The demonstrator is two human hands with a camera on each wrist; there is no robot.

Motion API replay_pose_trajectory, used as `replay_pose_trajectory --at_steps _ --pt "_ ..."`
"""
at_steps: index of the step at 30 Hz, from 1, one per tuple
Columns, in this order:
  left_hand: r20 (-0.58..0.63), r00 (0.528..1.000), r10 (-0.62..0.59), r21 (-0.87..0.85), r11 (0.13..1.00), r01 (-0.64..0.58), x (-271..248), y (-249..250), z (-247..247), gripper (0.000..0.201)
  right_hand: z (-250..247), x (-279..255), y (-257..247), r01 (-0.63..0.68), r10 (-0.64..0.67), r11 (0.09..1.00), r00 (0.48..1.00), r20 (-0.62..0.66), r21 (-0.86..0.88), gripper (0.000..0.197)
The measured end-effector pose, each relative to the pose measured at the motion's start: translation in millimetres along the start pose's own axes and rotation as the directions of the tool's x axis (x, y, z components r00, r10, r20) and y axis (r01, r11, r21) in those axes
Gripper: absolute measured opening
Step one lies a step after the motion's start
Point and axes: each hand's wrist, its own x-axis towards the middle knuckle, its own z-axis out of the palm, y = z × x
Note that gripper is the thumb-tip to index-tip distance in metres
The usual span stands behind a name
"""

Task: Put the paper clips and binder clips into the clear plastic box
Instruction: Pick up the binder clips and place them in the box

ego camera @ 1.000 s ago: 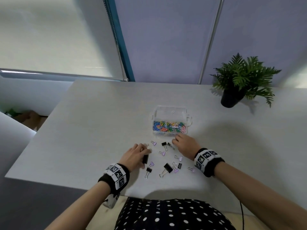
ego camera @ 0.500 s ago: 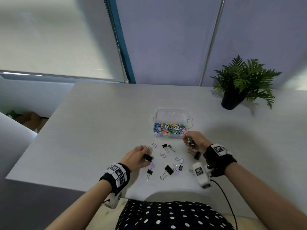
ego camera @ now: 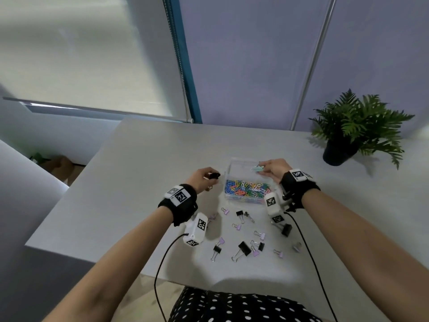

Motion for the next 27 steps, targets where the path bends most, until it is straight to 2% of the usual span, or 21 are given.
replay_pose_trajectory --at_steps 3,5,8,12,15,17,20,22,24,25,27 --pt "-0.013 0.999 0.033 0.107 0.994 -0.031 18 14 0 0.03 -5 5 8 0.007 -0.01 0.997 0.999 -0.039 -0.072 0.027" --pt "-0.021 0.998 0.066 0.185 0.981 -0.061 27 27 5 0.03 -6 5 12 0.033 -0.041 0.962 0.999 -0.025 -0.272 0.025" --pt "-0.035 0.995 0.098 0.262 0.961 -0.085 47 46 19 0.034 -6 5 9 0.107 -0.123 0.751 0.992 0.021 -0.651 0.022" --pt "0.009 0.998 0.055 0.397 0.916 -0.054 70 51 38 0.04 -2 1 -3 0.147 -0.109 0.496 0.988 0.107 -0.856 0.024" --pt "-0.109 0.991 0.079 0.523 0.852 -0.01 71 36 44 0.055 -3 1 -3 0.217 -0.074 0.403 0.976 0.205 -0.889 0.025" --pt "-0.183 0.983 0.026 0.494 0.867 0.069 65 23 47 0.064 -4 1 0 0.286 -0.068 0.374 0.957 0.281 -0.882 0.025" --pt "-0.144 0.982 -0.123 0.329 0.93 0.164 53 7 50 0.043 -8 2 5 0.386 -0.067 0.32 0.92 0.386 -0.865 0.031" --pt "-0.133 0.981 -0.14 0.247 0.954 0.17 42 -1 49 0.036 -10 4 7 0.454 -0.059 0.254 0.889 0.455 -0.854 0.032" --pt "-0.108 0.985 -0.132 0.193 0.969 0.152 28 -7 49 0.037 -11 6 6 0.515 -0.119 0.207 0.857 0.501 -0.832 0.028" --pt "-0.09 0.987 -0.137 0.174 0.973 0.151 21 -9 50 0.038 -10 6 6 0.555 -0.186 0.153 0.829 0.528 -0.817 0.026" --pt "-0.059 0.986 -0.157 0.11 0.981 0.163 8 -13 50 0.042 -5 7 10 0.623 -0.371 -0.068 0.709 0.599 -0.779 0.017"
